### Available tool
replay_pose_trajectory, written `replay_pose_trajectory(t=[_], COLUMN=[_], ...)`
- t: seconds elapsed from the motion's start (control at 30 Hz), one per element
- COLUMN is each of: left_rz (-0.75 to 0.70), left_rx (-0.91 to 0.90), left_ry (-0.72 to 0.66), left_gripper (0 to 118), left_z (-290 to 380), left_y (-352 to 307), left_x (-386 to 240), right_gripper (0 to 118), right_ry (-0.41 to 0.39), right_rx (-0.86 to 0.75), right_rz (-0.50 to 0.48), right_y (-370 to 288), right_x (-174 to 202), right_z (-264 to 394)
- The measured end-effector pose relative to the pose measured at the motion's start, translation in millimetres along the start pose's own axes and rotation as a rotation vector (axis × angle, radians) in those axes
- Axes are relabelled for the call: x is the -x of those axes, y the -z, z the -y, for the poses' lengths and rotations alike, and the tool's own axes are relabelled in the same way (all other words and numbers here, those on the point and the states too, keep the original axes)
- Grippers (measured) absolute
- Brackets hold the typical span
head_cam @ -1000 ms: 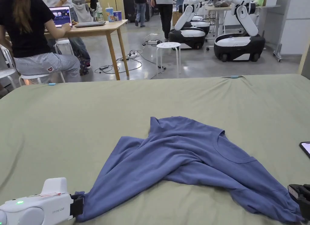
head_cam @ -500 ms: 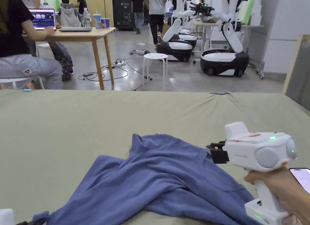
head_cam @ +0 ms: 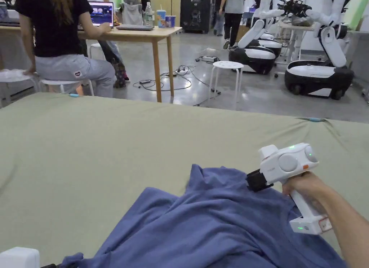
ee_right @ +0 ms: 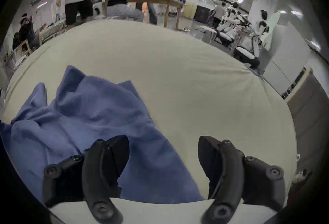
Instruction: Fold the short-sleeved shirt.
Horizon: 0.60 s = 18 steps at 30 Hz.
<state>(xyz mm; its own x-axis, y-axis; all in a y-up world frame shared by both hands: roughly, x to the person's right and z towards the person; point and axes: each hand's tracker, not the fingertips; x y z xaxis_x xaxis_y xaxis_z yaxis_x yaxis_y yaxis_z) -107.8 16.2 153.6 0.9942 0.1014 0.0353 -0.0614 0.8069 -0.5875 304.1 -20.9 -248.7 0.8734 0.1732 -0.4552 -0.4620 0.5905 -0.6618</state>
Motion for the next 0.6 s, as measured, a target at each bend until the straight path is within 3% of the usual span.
replay_pose_trajectory(t=[0.13,0.23,0.27,0.3,0.33,0.37,0.4,0.5,0.6], left_rz=[-0.012,-0.024,-0.026,-0.027,-0.027,-0.028,-0.030,-0.036,-0.041], left_rx=[0.015,0.019,0.018,0.017,0.017,0.018,0.018,0.010,-0.010], left_ry=[0.004,0.014,0.016,0.015,0.015,0.017,0.019,0.015,0.020], left_gripper=[6,6,6,6,6,6,6,6,6], left_z=[0.3,0.6,0.6,1.9,2.2,2.2,2.2,0.1,-18.3], left_y=[0.9,-2.6,-4.0,-4.6,-4.7,-4.5,-4.4,-3.6,-1.8], left_x=[0.6,2.1,2.6,4.8,5.6,5.8,5.8,6.4,3.1], right_gripper=[80,61,54,42,16,1,1,1,1], right_ry=[-0.105,0.016,0.012,0.001,0.000,-0.011,-0.042,-0.037,0.022], right_rx=[0.106,0.094,0.076,0.074,0.069,0.066,0.065,0.008,-0.132], right_rz=[0.003,-0.063,-0.061,-0.067,-0.079,-0.071,-0.034,0.024,0.029], right_y=[22.1,21.7,19.4,17.0,15.1,5.1,3.4,-15.2,-60.5], right_x=[11.9,9.7,8.6,8.9,9.4,19.1,23.3,35.0,36.8], right_z=[1.5,2.7,5.0,6.7,7.3,8.0,7.3,5.4,4.3])
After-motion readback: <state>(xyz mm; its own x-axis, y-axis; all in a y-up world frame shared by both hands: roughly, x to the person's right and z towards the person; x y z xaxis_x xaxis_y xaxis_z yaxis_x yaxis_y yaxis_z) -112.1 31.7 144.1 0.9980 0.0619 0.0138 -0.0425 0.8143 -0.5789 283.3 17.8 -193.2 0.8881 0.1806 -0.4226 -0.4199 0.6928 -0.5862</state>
